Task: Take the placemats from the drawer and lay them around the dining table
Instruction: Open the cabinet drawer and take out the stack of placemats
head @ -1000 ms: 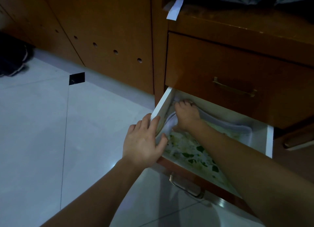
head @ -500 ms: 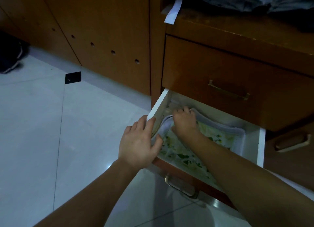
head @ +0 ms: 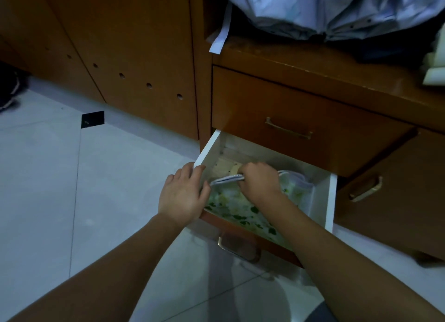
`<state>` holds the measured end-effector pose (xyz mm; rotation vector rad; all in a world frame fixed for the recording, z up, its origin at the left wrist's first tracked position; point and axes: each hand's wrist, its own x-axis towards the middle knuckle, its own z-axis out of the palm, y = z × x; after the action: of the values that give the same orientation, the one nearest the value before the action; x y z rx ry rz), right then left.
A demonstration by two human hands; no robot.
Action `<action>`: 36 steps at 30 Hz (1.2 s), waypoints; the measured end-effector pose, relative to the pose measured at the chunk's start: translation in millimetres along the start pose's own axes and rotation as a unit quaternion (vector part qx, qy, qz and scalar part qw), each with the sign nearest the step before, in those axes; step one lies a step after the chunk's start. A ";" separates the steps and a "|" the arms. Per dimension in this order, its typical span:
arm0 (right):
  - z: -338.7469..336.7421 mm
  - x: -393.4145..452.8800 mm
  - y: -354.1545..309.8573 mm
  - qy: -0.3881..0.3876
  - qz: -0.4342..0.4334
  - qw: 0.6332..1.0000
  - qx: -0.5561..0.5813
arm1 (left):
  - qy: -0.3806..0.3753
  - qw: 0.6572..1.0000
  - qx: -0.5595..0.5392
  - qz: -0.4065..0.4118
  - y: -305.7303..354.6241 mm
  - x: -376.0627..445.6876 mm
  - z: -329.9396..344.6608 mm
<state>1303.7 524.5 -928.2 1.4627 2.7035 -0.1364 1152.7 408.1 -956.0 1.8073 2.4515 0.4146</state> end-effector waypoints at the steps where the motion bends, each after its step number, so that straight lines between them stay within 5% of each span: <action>1: -4.0 -7.8 -0.3 0.008 0.010 1.000 0.014 | -0.002 1.000 0.001 -0.002 1.1 -0.2 -1.1; 6: -23.1 -43.3 4.9 0.057 0.050 0.992 0.096 | -0.015 1.000 0.019 -0.019 11.3 -5.0 -9.6; 12: -51.8 -61.4 12.3 0.158 0.031 0.978 0.136 | -0.048 0.996 0.032 0.068 38.7 -8.3 -32.2; 20: -84.5 -89.2 47.5 0.258 -0.030 0.947 0.191 | 0.024 0.994 -0.041 0.099 94.4 6.0 -63.7; 24: -89.8 -96.8 54.9 0.261 -0.027 0.943 0.203 | 0.010 0.991 -0.114 0.062 121.8 18.4 -70.0; 36: -77.8 -87.1 52.4 0.193 -0.050 0.941 0.274 | -0.027 0.984 -0.110 0.136 130.5 14.0 -56.5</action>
<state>1394.1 489.0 -844.7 1.6124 3.2381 -0.7360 1257.4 447.1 -867.0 2.0295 2.0343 0.6168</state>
